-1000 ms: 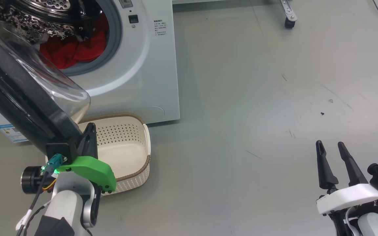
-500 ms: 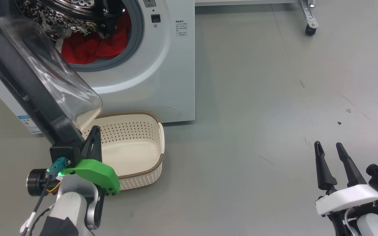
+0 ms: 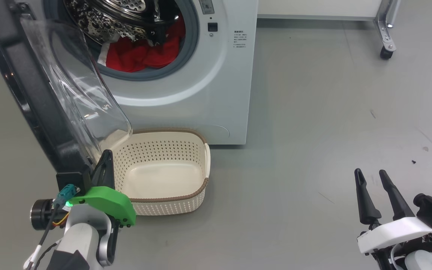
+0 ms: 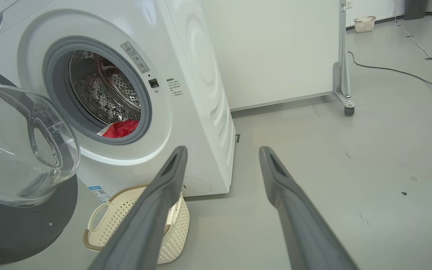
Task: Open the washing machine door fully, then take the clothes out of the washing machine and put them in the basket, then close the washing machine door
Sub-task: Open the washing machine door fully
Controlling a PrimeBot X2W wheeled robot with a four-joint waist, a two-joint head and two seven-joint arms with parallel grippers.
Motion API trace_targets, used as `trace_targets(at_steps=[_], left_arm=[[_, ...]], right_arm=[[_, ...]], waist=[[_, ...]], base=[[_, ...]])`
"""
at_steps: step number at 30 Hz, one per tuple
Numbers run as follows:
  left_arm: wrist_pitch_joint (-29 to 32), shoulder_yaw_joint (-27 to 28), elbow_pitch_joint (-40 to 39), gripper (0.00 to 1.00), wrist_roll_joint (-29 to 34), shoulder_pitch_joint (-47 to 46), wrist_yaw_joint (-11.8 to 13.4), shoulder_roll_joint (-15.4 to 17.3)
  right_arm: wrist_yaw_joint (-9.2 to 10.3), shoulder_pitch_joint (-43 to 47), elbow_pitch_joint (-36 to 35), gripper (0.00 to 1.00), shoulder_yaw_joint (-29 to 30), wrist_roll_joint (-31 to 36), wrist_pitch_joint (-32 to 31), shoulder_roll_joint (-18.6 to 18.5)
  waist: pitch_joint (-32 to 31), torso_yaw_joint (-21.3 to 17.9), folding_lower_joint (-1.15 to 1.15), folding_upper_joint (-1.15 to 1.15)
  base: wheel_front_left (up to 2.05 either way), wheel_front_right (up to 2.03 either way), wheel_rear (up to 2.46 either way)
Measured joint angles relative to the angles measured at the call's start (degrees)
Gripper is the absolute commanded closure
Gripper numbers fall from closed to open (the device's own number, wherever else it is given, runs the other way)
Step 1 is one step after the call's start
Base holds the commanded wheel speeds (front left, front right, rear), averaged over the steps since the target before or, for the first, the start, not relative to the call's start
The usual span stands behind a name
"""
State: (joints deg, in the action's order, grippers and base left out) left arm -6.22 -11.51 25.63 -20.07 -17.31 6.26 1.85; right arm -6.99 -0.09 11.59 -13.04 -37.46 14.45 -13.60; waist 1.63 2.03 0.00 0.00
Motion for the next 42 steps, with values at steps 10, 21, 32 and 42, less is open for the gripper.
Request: trace_targets(at_steps=[10, 21, 32, 42], left_arm=[[-1.0, 0.3, 1.4, 1.00, -0.2, 0.0, 0.0, 0.0], [-2.0, 2.3, 1.4, 1.00, -0.6, 0.1, 0.0, 0.1], [-4.2, 7.0, 0.1, 1.00, -2.7, 0.5, 0.1, 0.6], [-5.2, 11.9, -0.6, 1.00, -3.6, 0.9, 0.1, 2.7]], right_arm=[[0.00, 0.8, 0.1, 0.00, -0.5, 0.0, 0.0, 0.0], [0.00, 1.1, -0.8, 0.00, -1.3, 0.0, 0.0, -0.9], [0.00, 1.2, -2.1, 0.00, -2.2, 0.0, 0.0, -2.8], [0.00, 1.2, -3.1, 0.00, -3.4, 0.0, 0.0, -4.1]], waist=[[-0.9, 4.4, 0.00, 0.00], [0.4, 8.1, 0.00, 0.00], [3.8, 10.4, 0.00, 0.00], [6.6, 12.1, 0.00, 0.00]], base=[[0.00, 0.00, 0.00], [0.00, 0.00, 0.00], [0.00, 0.00, 0.00], [0.00, 0.00, 0.00]])
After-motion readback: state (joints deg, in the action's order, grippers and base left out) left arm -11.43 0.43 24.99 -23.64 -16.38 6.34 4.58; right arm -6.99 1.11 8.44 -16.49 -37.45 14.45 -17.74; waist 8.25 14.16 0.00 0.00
